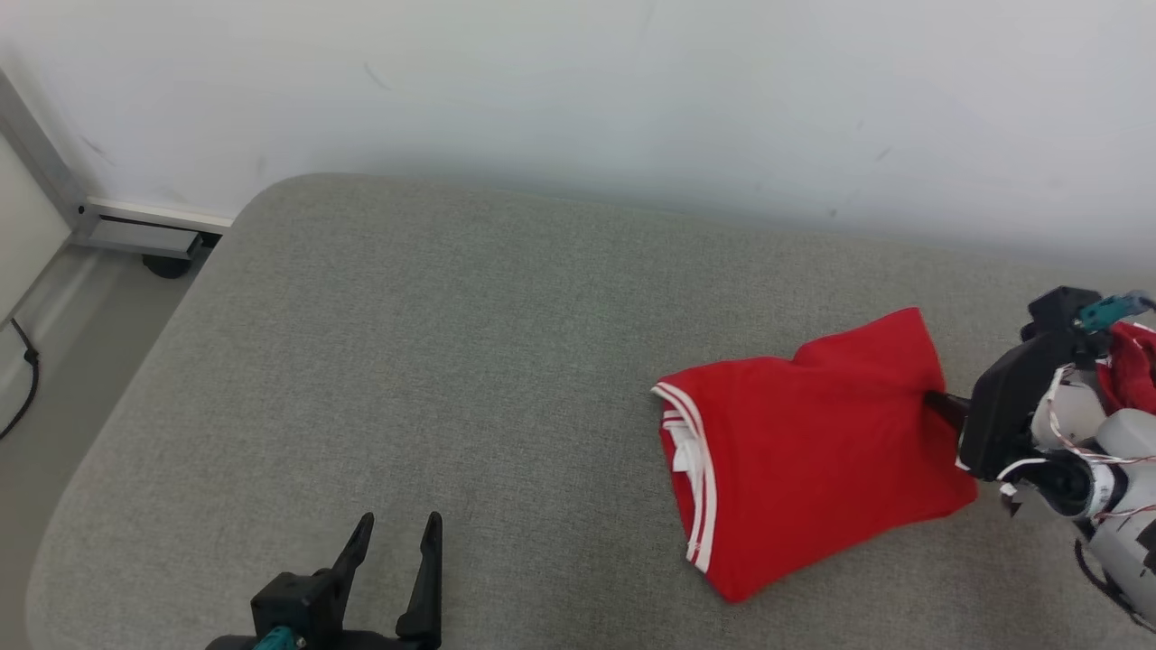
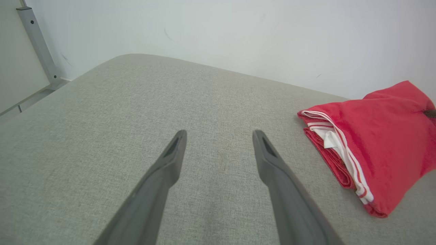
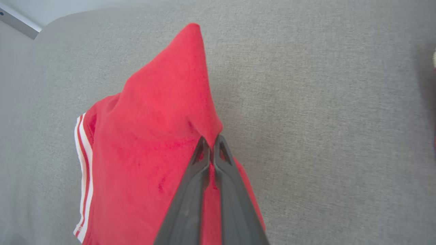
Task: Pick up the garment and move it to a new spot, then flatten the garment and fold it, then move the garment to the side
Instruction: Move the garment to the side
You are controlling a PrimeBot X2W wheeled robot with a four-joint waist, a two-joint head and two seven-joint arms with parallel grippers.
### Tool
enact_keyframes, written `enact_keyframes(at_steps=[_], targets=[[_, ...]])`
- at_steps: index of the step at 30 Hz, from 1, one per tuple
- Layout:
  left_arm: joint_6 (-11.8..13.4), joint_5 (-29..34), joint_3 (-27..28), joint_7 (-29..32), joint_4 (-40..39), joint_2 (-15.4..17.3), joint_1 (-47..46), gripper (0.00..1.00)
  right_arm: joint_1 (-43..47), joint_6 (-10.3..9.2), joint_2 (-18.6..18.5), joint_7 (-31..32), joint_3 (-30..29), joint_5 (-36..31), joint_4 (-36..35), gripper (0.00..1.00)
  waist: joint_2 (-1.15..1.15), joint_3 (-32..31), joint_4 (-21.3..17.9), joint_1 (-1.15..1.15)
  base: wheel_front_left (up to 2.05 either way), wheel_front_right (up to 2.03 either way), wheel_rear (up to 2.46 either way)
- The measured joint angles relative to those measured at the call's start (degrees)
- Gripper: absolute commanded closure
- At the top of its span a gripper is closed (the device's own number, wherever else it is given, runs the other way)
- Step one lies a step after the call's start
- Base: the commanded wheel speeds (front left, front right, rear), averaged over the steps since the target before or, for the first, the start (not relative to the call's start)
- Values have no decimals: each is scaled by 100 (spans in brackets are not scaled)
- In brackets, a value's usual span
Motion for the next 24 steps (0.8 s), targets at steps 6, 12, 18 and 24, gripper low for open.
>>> enact_keyframes(at_steps=[6,12,18,24], targets=[[0,0,9,-25,-65,18,-2,0,-220,2,-331,113,-43,-120,103,100,0,124,-117,0,0,0,0],[0,2,13,-25,-178,56,-27,0,-569,2,-728,223,-101,-204,283,100,0,317,-248,0,0,0,0],[0,20,10,-23,-207,62,-202,0,-868,-3,-964,252,-213,-240,538,100,0,491,-372,0,0,0,0],[-7,25,-23,-8,-211,60,-238,0,-1062,-49,-1105,291,-214,-404,643,100,0,617,-456,0,0,0,0]])
